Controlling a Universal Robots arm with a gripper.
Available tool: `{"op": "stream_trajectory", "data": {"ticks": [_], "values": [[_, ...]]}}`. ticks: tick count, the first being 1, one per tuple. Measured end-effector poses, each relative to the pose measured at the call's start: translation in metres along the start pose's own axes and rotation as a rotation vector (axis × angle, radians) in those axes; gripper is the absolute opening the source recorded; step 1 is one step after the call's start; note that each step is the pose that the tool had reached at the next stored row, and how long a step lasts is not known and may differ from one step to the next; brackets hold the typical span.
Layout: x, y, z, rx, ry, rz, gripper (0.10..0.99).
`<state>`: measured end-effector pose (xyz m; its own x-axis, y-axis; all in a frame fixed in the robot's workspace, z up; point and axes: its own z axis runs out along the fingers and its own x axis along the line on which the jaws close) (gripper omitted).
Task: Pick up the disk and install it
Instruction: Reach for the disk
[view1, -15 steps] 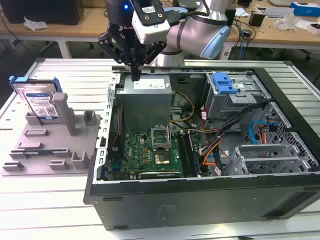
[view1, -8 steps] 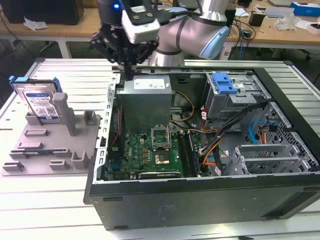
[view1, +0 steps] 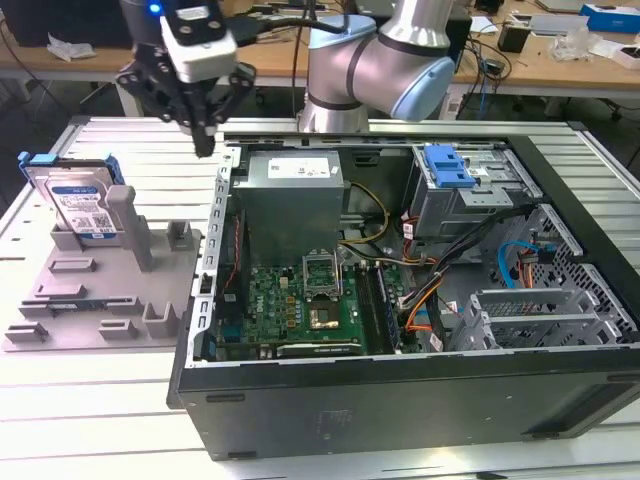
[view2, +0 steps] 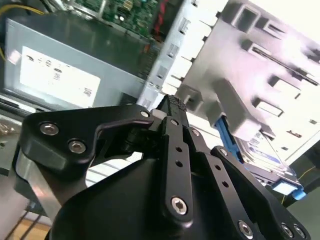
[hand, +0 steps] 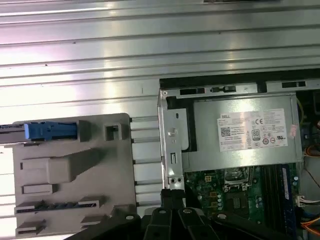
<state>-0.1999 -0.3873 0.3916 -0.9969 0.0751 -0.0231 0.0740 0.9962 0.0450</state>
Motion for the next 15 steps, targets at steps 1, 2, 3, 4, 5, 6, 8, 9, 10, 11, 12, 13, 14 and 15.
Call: {"op": "stream_trajectory", "data": {"ticks": [1, 2, 3, 4, 5, 6, 8, 9, 10, 11, 12, 13, 14, 15], "values": [[0.0069, 0.0008, 0.0, 0.0, 0.0, 0.0, 0.106], [0.016, 0.0017, 0.0001, 0.0, 0.0001, 0.0, 0.106], [0.0228, 0.0023, 0.0001, 0.0, 0.0002, 0.0, 0.106], [0.0305, 0.0029, 0.0001, 0.0, 0.0004, 0.0, 0.106], [0.0397, 0.0037, 0.0001, 0.0, 0.0005, 0.0, 0.106], [0.0499, 0.005, 0.0003, 0.0, 0.0006, 0.0, 0.106], [0.063, 0.0075, 0.0006, 0.0, 0.0006, 0.0, 0.106], [0.0668, 0.0083, 0.0007, 0.0, 0.0006, 0.0, 0.106], [0.0713, 0.0092, 0.0008, 0.0, 0.0007, 0.0, 0.106], [0.0777, 0.0107, 0.001, 0.0, 0.0007, 0.0, 0.106], [0.0844, 0.0125, 0.0012, 0.0, 0.0008, 0.0, 0.106], [0.0908, 0.0144, 0.0014, 0.0, 0.0009, 0.0, 0.106], [0.0941, 0.0153, 0.0015, 0.0, 0.0009, 0.0, 0.106], [0.0974, 0.0163, 0.0016, 0.0, 0.001, 0.0, 0.106]]}}
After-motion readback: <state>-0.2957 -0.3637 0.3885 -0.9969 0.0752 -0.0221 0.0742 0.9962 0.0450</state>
